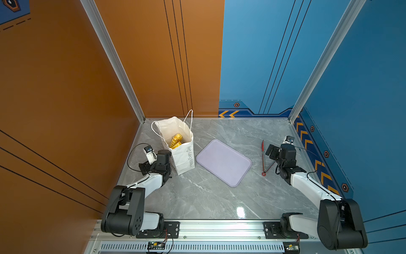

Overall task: Pack bread into a paper bag
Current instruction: Adjust the paper bag at the center of the board.

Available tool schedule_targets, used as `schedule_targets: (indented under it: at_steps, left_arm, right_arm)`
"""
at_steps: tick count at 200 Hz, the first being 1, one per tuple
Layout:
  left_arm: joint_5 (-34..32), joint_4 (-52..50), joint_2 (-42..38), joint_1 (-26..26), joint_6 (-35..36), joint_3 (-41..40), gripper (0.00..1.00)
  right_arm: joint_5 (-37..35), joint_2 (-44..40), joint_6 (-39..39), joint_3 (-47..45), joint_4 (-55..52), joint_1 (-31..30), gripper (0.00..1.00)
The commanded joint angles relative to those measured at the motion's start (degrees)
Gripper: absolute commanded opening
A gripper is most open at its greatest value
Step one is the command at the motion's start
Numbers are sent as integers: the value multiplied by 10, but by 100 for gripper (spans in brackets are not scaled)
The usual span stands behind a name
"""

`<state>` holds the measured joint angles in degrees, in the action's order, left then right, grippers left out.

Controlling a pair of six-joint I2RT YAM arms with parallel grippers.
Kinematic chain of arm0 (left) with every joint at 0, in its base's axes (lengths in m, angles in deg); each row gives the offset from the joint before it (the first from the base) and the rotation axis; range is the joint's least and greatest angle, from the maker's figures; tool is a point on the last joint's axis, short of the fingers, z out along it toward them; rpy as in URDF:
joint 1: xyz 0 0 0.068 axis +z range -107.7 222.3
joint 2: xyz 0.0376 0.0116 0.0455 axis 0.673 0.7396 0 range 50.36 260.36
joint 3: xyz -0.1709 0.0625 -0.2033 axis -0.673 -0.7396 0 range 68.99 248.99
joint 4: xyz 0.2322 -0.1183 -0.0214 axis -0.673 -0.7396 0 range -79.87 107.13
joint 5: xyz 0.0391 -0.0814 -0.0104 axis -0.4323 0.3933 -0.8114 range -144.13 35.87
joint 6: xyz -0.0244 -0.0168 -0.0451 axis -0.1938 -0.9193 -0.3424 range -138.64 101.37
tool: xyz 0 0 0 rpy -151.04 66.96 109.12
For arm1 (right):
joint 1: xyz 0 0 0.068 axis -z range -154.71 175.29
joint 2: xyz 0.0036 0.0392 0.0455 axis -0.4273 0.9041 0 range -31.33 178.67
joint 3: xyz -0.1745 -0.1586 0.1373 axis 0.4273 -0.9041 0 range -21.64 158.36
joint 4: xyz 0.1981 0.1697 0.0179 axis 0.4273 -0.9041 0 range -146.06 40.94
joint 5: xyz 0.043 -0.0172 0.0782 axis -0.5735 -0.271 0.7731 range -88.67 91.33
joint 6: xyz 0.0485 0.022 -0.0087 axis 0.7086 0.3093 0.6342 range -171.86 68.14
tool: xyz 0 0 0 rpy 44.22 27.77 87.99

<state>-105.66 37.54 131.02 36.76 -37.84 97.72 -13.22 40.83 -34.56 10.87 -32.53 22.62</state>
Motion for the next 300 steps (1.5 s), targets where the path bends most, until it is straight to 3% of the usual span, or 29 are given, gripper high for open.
schedule_targets:
  at_steps: [1, 21, 42, 61, 120, 150, 178, 215, 268, 277, 300]
  left_arm:
    - [22, 71, 57, -9, 72, 33, 98]
    - [44, 77, 77, -39, 125, 49, 98]
    - [85, 149, 73, -57, 179, 17, 98]
    - [146, 124, 85, -35, 178, 37, 98]
    - [155, 154, 64, -38, 177, 9, 98]
    - [204, 164, 66, -21, 178, 3, 98]
    - [218, 185, 50, -21, 178, -19, 98]
    - [205, 307, 28, -41, 197, -97, 98]
    - [270, 281, 58, -15, 188, -71, 98]
    - [262, 345, 85, -19, 201, -84, 98]
    - [253, 341, 75, -31, 207, -91, 98]
  right_arm:
    - [-38, 20, -7, -20, 74, 3, 100]
    - [-44, 25, -30, -28, 117, 0, 100]
    - [-42, 33, -37, -22, 116, 3, 99]
    - [-40, 32, -37, -26, 123, 12, 100]
    - [-66, 31, -48, -25, 112, 15, 99]
    - [-100, -7, -53, -70, 110, 6, 100]
    - [-82, -4, -48, -117, 145, 6, 100]
    - [-43, 11, -60, -121, 183, 6, 100]
    - [-37, 30, -76, -108, 187, 6, 100]
    - [-32, 34, -80, -104, 186, 5, 100]
    - [-27, 36, -94, -103, 190, -3, 100]
